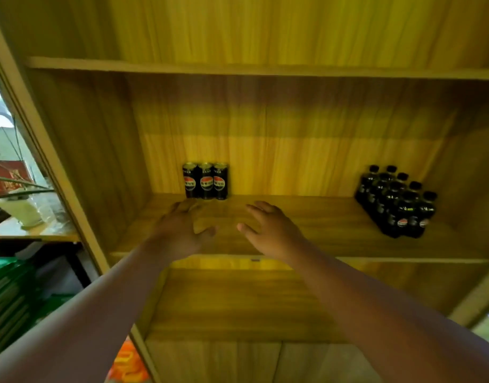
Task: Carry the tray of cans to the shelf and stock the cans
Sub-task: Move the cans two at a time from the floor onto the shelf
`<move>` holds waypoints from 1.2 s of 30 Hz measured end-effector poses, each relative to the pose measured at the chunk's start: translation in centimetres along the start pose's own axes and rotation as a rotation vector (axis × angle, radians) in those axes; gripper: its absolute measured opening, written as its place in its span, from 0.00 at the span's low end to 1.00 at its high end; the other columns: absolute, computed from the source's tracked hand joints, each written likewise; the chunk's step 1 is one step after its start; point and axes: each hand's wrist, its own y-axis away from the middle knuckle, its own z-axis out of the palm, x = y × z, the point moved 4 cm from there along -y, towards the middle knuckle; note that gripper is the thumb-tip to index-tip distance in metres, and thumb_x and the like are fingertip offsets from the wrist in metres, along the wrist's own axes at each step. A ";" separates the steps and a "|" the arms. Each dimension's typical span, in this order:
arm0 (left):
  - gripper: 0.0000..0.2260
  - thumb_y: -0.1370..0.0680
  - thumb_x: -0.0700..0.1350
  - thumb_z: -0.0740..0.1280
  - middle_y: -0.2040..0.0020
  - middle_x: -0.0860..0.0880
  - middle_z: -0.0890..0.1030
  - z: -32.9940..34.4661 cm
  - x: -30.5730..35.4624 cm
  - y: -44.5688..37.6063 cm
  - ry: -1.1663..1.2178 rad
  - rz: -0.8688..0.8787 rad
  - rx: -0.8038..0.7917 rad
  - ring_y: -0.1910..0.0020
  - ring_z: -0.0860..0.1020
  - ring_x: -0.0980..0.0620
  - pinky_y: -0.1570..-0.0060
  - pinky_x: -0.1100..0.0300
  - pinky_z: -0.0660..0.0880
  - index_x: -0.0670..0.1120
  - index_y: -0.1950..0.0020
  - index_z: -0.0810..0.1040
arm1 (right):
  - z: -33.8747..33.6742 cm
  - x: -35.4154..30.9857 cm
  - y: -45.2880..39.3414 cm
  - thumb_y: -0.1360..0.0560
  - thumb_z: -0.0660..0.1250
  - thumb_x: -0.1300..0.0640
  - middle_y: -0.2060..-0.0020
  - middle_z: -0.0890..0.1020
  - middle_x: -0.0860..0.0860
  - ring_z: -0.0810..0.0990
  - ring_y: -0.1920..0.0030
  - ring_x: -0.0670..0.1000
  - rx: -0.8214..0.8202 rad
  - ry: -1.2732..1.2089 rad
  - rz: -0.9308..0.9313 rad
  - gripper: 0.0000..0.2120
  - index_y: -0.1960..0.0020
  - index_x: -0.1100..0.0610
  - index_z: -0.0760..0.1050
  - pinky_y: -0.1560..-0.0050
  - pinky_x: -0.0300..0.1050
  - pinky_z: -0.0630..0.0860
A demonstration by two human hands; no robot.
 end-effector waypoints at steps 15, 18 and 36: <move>0.43 0.34 0.78 0.48 0.22 0.54 0.60 11.9 12.0 13.0 0.038 0.043 -0.043 0.22 0.55 0.50 0.28 0.46 0.64 0.61 0.23 0.59 | 3.8 9.7 16.9 0.23 0.57 0.33 0.22 0.59 0.46 0.57 0.23 0.51 -0.072 0.015 -0.024 0.33 0.21 0.43 0.57 0.29 0.51 0.65; 0.41 0.33 0.77 0.48 0.22 0.53 0.61 13.3 12.2 13.7 0.029 0.071 -0.033 0.23 0.56 0.50 0.29 0.45 0.65 0.61 0.23 0.59 | 5.4 10.7 17.9 0.23 0.56 0.32 0.22 0.59 0.45 0.57 0.23 0.51 -0.081 0.013 -0.009 0.34 0.21 0.43 0.56 0.28 0.52 0.64; 0.37 0.27 0.71 0.45 0.19 0.50 0.54 33.8 5.7 21.0 -0.017 0.029 -0.189 0.21 0.52 0.45 0.27 0.45 0.59 0.57 0.20 0.55 | 24.8 16.7 24.6 0.22 0.47 0.32 0.22 0.58 0.49 0.55 0.22 0.53 -0.164 0.133 0.085 0.33 0.22 0.47 0.58 0.28 0.56 0.63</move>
